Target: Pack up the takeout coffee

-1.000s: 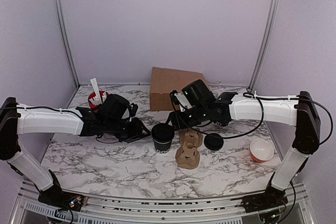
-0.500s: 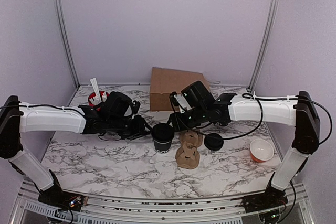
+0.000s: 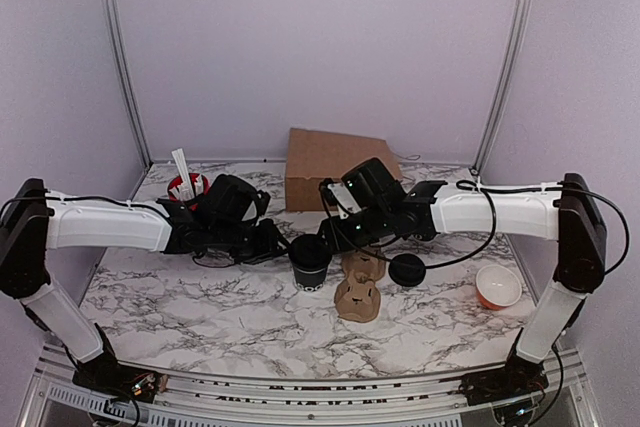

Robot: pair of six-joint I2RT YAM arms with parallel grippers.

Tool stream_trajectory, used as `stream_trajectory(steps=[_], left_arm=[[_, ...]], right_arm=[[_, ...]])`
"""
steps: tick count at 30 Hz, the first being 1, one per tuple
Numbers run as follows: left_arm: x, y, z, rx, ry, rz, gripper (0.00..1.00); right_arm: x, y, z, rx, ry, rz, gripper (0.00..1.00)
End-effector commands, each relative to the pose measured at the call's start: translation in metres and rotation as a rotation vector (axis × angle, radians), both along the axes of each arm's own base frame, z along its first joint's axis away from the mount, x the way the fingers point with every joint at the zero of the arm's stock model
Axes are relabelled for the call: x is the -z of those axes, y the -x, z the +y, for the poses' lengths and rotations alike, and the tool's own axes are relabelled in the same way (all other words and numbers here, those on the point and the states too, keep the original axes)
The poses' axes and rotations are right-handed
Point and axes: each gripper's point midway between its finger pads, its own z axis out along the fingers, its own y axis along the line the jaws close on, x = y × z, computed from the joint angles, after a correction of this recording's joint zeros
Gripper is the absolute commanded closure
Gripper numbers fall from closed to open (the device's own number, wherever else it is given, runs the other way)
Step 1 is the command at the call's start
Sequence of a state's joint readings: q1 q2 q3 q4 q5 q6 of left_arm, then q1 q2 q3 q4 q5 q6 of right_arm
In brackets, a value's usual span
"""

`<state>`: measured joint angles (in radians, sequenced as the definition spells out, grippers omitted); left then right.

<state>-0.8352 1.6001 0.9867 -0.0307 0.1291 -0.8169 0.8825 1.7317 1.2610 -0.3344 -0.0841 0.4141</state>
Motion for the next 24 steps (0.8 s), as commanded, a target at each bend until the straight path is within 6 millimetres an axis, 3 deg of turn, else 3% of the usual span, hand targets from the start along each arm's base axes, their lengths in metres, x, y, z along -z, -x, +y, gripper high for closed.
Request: stream_trajectory(steps=[1,15,19,24], left_arm=[[0.03,0.006,0.011,0.003,-0.123,0.04,0.78],[0.08,0.026,0.023,0.037,-0.245,0.135,0.79],[0.068,0.023,0.021,0.037,-0.232,0.109,0.79],[0.043,0.014,0.017,0.038,-0.226,0.055,0.79]], right_arm=[[0.023,0.006,-0.003,-0.005,0.047,0.03,0.61],[0.046,0.014,-0.008,-0.001,0.055,0.073,0.63],[0.039,0.013,-0.007,0.004,0.045,0.066,0.63],[0.01,0.005,-0.003,0.027,0.007,0.021,0.62]])
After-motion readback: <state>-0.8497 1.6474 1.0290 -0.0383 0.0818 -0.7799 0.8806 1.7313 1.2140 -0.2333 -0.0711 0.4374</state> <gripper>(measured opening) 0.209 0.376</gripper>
